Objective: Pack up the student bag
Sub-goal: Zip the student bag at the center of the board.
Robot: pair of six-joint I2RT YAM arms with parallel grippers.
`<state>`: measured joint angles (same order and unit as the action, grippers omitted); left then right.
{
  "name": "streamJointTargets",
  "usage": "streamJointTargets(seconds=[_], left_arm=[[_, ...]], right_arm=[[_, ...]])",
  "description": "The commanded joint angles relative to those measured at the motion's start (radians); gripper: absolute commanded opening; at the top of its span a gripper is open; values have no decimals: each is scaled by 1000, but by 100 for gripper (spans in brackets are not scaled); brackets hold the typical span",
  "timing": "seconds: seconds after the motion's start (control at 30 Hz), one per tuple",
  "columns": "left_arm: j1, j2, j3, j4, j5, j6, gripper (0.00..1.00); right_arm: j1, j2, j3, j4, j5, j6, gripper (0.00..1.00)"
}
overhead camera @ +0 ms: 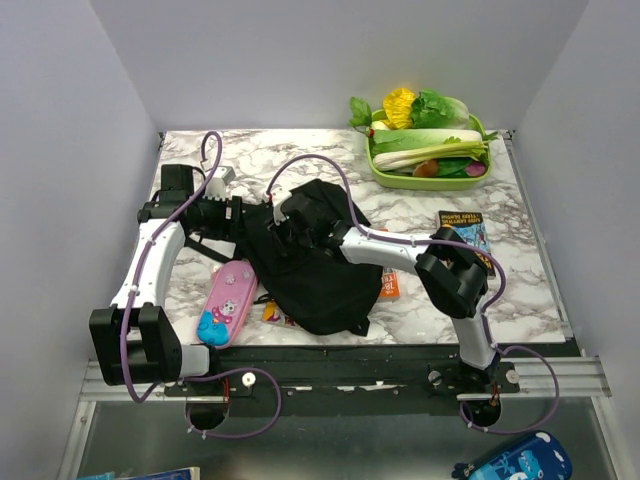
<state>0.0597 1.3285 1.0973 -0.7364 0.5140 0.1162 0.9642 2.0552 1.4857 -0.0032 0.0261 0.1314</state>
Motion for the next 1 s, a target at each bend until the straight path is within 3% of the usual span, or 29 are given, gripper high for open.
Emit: streamJointTargets(seconds=[0.0, 0.03, 0.17, 0.43, 0.73, 0.97], left_arm=[[5, -5, -4, 9, 29, 39, 77], [5, -6, -5, 17, 35, 49, 77], [3, -15, -8, 23, 145, 121, 78], [-49, 20, -48, 14, 432, 373, 81], [-147, 77, -112, 65, 460, 574, 80], [-164, 94, -169, 132, 403, 594, 75]], right_arm=[[13, 14, 25, -34, 20, 14, 24], [11, 13, 27, -38, 27, 16, 15], [11, 2, 48, -69, 64, 22, 1], [-53, 11, 123, -133, -84, 109, 1], [-76, 17, 122, -147, -164, 160, 1], [-108, 17, 117, -147, -209, 183, 0]])
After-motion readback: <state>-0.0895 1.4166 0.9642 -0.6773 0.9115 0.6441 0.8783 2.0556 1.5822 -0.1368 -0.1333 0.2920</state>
